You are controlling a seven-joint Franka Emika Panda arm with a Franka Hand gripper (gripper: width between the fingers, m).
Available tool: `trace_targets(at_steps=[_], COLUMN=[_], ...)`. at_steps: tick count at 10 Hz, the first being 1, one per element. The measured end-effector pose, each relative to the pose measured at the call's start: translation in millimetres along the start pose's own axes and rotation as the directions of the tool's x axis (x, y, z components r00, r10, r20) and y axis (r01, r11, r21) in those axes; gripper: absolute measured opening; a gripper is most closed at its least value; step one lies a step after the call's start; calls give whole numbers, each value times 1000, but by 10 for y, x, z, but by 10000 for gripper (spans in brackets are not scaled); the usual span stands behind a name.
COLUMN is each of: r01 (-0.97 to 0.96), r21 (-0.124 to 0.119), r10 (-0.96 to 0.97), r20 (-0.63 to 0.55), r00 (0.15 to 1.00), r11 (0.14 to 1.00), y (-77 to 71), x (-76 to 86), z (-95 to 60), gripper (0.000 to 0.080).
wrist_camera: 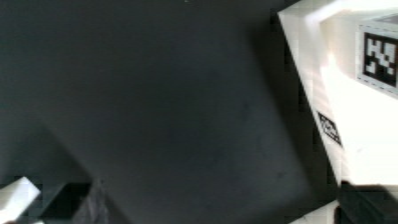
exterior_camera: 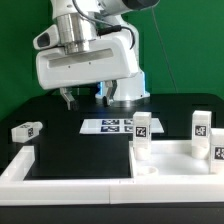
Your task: Assemble square table
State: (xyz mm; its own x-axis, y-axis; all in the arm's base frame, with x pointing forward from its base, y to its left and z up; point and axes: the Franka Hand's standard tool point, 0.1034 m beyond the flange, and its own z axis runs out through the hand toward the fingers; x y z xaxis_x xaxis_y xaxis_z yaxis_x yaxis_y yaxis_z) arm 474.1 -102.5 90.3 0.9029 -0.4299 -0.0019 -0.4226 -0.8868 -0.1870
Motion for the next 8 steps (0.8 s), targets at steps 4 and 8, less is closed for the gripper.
trace_targets(at_steps=[4,8], r01=[-15,-36], r21=[-7,20], r10=[17,19], r20=[312,550], r00=[950,835], r11=[1000,999], y=[641,672], x=[13,-56], z=[-208,-140], gripper=[649,649])
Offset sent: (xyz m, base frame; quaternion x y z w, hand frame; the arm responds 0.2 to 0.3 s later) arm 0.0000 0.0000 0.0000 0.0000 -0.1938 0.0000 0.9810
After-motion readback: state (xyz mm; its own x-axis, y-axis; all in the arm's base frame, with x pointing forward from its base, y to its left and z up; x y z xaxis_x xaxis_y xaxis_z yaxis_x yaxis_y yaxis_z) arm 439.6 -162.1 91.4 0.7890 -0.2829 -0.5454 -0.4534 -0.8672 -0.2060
